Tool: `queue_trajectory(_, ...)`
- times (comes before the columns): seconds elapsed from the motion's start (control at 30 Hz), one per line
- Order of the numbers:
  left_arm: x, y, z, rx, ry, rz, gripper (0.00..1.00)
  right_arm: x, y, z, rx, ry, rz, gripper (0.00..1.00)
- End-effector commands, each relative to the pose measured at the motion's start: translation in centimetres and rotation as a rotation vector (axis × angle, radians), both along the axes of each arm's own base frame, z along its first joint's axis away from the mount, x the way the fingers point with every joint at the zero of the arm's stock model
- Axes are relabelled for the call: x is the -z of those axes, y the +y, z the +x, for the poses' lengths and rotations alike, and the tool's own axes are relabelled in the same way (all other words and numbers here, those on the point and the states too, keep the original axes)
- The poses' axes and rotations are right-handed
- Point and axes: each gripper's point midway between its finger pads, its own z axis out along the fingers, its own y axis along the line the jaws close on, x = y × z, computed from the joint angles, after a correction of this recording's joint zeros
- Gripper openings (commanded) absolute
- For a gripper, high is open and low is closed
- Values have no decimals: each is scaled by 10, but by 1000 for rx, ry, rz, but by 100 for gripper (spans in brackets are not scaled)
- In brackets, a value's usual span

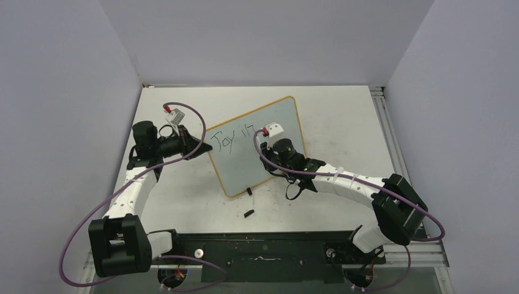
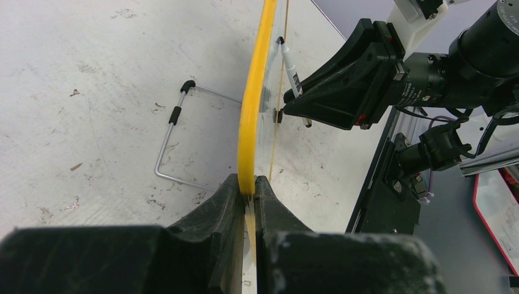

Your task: Write a sentence on the whiteboard

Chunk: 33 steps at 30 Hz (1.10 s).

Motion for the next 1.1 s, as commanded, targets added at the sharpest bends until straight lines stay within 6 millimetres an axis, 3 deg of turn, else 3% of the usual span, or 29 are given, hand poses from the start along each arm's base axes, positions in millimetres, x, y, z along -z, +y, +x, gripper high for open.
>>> queue_trajectory(0.0,-23,2,2,10,-84,8,0,-6,2,-3,-3,-5,20,5)
queue_trajectory(0.4,-23,3,3,7,-85,9,0,-39,7,-11,-33,-49,60,5)
queue_trajectory(0.63,-24,6,4,-17,-103,35,2,-63,-9,-29,-55,-31,32,5)
queue_trajectory(0.73,-22,7,2,-27,-83,43,13,-73,-23,-42,-67,-21,12,5)
queue_trajectory(0.87,-22,9,1,-49,-85,59,42,-80,-47,-59,-63,6,-36,5)
queue_trajectory(0.97,-21,11,-2,-67,-86,76,58,-93,-64,-66,-39,3,-61,5)
queue_trajectory(1.07,-22,16,-4,-99,-98,113,68,-106,-78,-72,-23,-1,-83,5)
